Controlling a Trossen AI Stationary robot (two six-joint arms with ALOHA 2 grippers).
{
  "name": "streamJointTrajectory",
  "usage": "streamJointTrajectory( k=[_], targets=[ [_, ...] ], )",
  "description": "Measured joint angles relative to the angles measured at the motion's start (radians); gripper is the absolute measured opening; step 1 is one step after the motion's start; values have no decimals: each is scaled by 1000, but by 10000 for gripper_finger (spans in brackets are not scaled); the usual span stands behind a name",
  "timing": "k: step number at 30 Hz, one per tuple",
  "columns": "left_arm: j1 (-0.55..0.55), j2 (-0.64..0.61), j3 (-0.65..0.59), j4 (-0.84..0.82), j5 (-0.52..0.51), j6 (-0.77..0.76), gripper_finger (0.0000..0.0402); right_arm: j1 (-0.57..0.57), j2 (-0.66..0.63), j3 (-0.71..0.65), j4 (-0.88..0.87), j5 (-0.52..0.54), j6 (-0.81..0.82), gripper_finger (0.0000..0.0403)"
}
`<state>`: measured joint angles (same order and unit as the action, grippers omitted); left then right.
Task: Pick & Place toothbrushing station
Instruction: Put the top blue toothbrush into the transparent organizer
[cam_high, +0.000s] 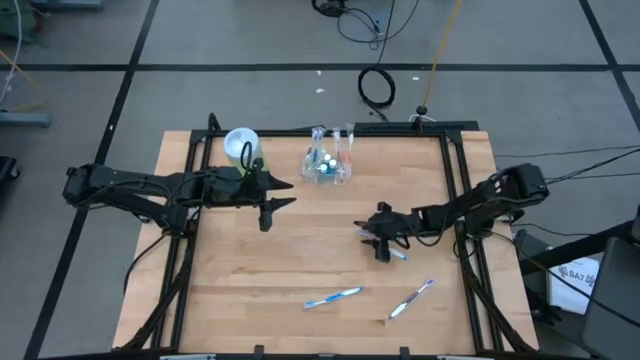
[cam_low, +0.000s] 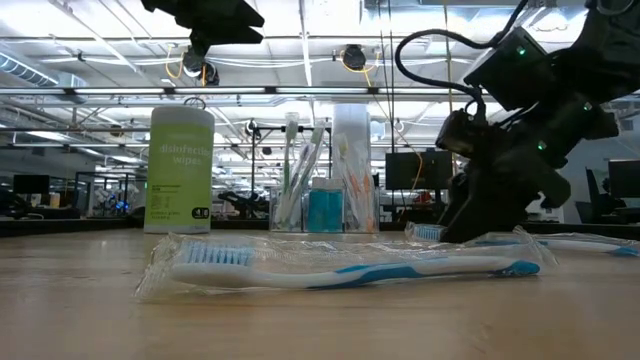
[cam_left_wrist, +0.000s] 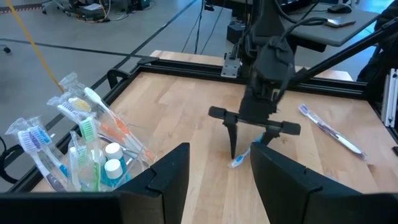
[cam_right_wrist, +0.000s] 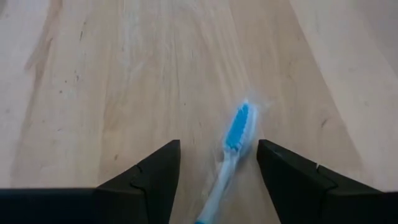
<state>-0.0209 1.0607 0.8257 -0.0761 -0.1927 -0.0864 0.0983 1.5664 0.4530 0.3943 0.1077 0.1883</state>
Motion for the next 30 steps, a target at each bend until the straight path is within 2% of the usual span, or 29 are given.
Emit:
streamJointTrajectory(
  k=[3, 12, 17, 22, 30],
  targets=[
    [0, 0, 0, -1, 0, 0, 177, 8, 17, 0, -7, 46, -42, 193],
    [0, 0, 0, -4, 0, 0, 177, 6, 35, 0, -19, 54, 16, 80],
    [0, 0, 0, -4, 0, 0, 177, 6, 37, -1, 17, 52, 11, 36],
    [0, 0, 0, -3, 0, 0, 177, 3, 15, -8, 169, 32, -45, 17],
    [0, 0, 0, -3, 0, -11, 177, -76, -81, -5, 573, 45, -224, 14]
  ],
)
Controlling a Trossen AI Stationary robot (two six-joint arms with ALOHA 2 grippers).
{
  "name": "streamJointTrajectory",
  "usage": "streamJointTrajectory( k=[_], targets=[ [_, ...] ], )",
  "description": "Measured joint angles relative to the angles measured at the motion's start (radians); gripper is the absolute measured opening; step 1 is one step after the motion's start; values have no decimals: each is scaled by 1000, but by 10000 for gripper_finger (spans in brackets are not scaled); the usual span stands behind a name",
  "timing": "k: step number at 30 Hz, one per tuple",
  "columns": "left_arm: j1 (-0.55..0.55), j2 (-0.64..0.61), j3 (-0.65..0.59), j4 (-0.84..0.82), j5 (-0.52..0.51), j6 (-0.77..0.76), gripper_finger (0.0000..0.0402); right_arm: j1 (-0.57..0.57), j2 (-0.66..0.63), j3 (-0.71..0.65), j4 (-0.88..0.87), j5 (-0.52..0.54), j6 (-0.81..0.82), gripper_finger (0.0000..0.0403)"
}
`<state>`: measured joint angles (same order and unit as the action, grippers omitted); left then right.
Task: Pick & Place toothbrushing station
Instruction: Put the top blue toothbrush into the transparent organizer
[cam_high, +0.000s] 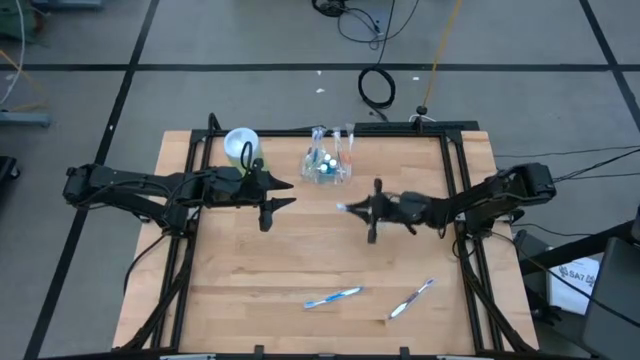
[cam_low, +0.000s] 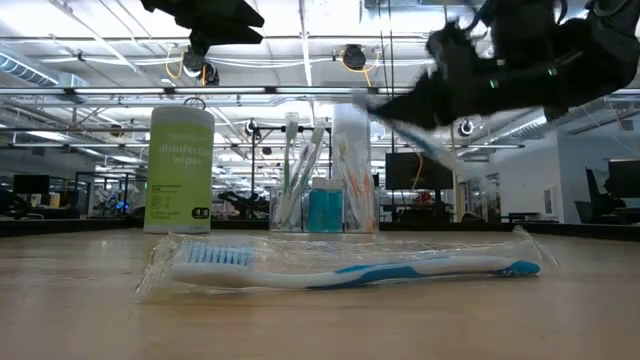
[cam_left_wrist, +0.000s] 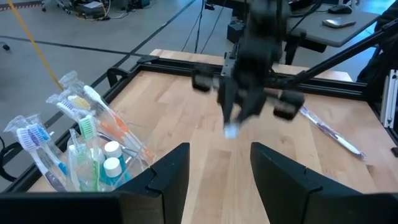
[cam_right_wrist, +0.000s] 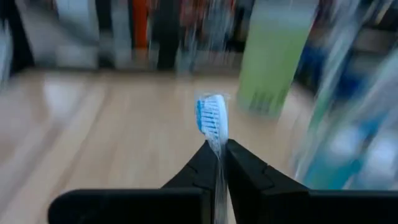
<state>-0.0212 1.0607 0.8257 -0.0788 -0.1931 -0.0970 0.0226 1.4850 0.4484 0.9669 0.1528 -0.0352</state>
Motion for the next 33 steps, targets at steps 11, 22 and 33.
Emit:
streamJointTrajectory(
  k=[11, 22, 33],
  targets=[
    [0, 0, 0, 2, 0, -9, 177, -108, -19, 19, 459, -79, -227, 14],
    [0, 0, 0, 29, 0, -9, 177, -255, -20, 160, 412, -204, -317, 14],
    [0, 0, 0, 30, -1, 14, 177, -371, 149, 246, 558, -208, -186, 13]
  ],
)
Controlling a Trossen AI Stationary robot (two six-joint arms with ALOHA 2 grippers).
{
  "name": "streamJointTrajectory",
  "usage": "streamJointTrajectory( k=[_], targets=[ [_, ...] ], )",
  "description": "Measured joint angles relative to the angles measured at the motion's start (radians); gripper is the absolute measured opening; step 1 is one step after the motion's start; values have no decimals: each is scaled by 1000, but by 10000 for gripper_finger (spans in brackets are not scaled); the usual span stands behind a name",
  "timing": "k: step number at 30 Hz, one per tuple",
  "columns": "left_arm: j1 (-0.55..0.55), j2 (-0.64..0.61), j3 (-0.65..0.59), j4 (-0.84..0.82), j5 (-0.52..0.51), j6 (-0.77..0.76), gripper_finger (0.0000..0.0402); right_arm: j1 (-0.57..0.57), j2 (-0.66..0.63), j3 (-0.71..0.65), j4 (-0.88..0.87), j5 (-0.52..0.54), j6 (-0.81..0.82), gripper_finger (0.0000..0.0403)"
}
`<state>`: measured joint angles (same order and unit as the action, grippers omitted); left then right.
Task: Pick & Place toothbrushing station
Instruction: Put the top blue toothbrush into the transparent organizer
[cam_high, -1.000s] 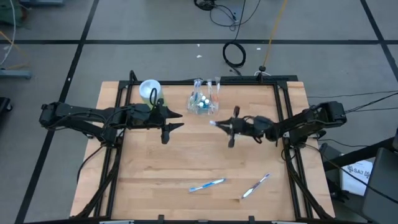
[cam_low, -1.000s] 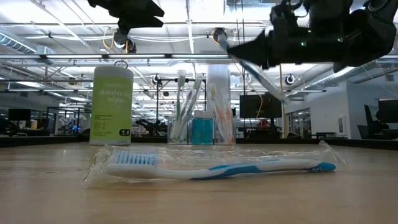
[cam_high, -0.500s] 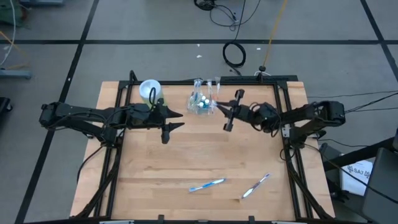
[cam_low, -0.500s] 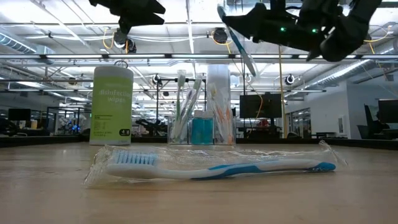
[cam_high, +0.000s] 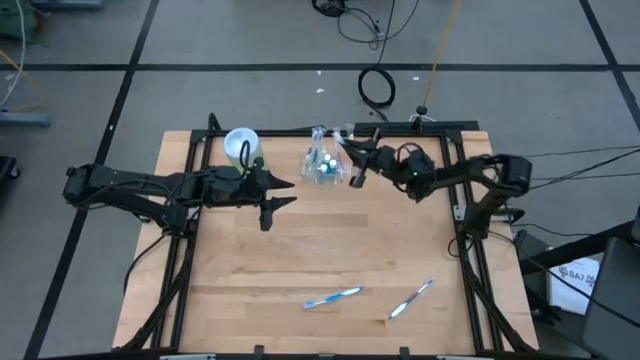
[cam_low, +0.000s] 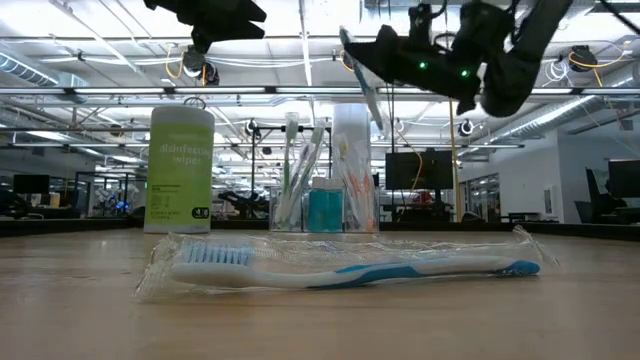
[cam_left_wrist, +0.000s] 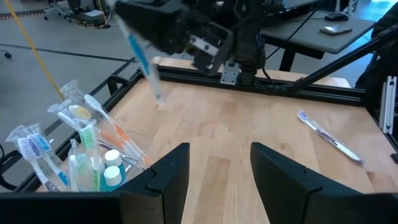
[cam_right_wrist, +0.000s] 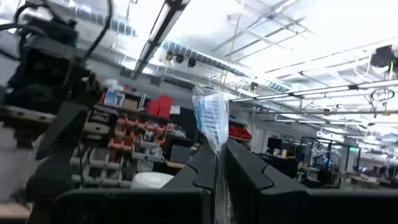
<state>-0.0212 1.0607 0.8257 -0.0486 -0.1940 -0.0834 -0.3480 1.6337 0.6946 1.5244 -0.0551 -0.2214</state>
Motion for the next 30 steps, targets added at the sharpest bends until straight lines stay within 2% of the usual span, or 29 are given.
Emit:
streamJointTrajectory(
  k=[5, 11, 16, 25, 30],
  targets=[
    [0, 0, 0, 1, 0, 2, 177, -25, 143, 79, 39, 22, 64, 13],
    [0, 0, 0, -3, 0, 2, 177, -27, 276, 149, 41, 169, 78, 13],
    [0, 0, 0, -18, 0, 2, 177, -27, 341, 152, 42, 286, 54, 13],
    [0, 0, 0, -30, 0, 1, 177, -7, 395, 132, 42, 460, 44, 13],
    [0, 0, 0, -31, 1, 0, 177, 38, 384, 84, 42, 628, -55, 13]
  ],
)
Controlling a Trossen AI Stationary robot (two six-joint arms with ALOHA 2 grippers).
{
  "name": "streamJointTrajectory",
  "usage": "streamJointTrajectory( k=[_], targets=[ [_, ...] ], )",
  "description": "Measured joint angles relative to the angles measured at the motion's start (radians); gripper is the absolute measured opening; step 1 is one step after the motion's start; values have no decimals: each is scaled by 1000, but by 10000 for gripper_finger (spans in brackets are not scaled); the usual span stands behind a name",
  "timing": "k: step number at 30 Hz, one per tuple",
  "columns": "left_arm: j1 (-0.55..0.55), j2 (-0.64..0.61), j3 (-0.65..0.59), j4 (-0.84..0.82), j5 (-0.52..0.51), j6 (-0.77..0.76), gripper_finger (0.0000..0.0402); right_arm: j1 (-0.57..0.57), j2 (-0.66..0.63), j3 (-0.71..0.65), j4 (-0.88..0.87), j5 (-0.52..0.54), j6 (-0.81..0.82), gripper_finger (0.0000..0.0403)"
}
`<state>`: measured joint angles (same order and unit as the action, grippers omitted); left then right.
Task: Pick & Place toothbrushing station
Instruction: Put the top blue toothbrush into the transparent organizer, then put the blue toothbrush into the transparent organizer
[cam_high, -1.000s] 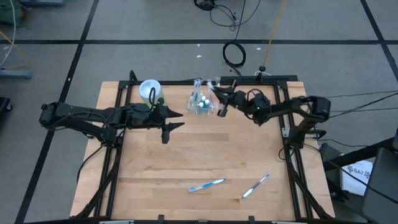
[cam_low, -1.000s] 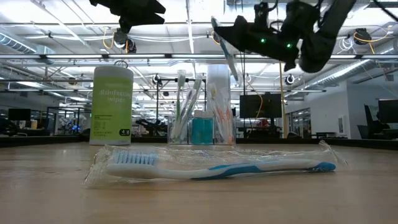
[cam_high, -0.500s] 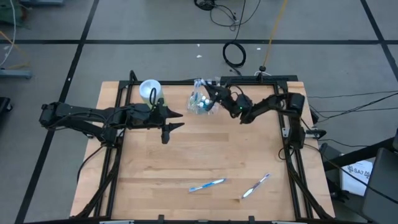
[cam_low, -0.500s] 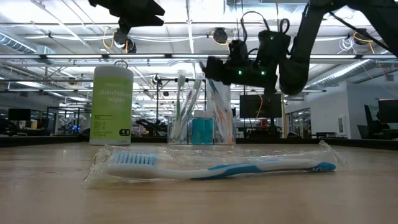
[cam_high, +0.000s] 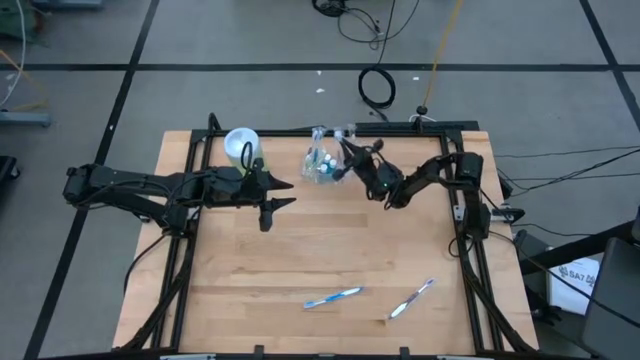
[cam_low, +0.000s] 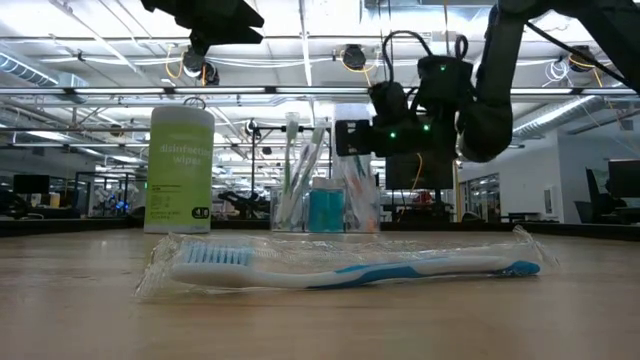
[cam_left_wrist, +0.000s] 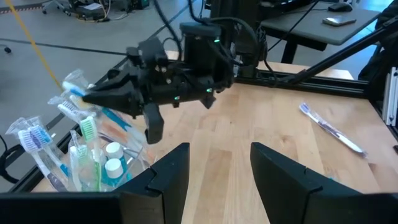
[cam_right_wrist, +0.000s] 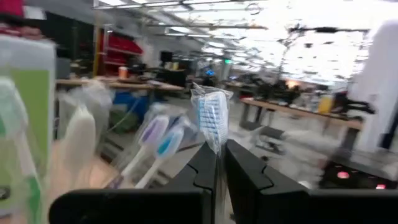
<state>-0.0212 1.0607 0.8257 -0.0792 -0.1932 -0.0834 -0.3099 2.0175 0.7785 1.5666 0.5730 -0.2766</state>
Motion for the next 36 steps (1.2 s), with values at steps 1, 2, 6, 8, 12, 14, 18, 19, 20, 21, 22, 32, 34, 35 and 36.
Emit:
streamJointTrajectory(
  k=[1, 2, 6, 8, 12, 14, 18, 19, 20, 21, 22, 32, 34, 35, 36],
  targets=[
    [0, 0, 0, 0, 0, 0, 177, 10, -3, -4, 2, 32, -14, 13],
    [0, 0, 0, 0, 0, 0, 177, 19, -4, -12, 5, 56, -26, 13],
    [0, 0, 0, 0, 0, -4, 177, 55, -1, -42, 1, 148, -34, 13],
    [0, 0, 0, 0, 0, -4, 177, 69, -2, -53, 2, 172, -35, 13],
    [0, 0, 0, 1, 0, -4, 177, 90, -2, -59, 1, 223, -60, 13],
    [0, 0, 0, 1, 0, -4, 177, 91, -2, -59, -3, 236, -74, 15],
    [0, 0, 0, 2, 0, -9, 177, 89, -2, -59, -16, 243, -77, 35],
    [0, 0, 0, 2, 0, -9, 177, 89, -2, -59, -16, 243, -77, 43],
    [0, 0, 0, 2, 0, -9, 177, 89, -2, -59, -17, 243, -77, 51],
    [0, 0, 0, 3, 0, -9, 177, 89, -2, -59, -19, 243, -77, 60],
    [0, 0, 0, 4, 0, -9, 177, 90, -2, -59, -21, 243, -77, 69],
    [-5, 4, 0, -6, 0, -40, 177, 162, -77, -66, -49, 321, -162, 144],
    [-11, 23, 0, -3, 0, -52, 177, 200, -122, -71, -89, 317, -206, 152],
    [-15, 33, 0, -9, 0, -54, 177, 219, -148, -74, -120, 315, -220, 156],
    [-23, 43, -2, -14, 2, -55, 177, 237, -176, -83, -157, 314, -224, 158]
  ],
)
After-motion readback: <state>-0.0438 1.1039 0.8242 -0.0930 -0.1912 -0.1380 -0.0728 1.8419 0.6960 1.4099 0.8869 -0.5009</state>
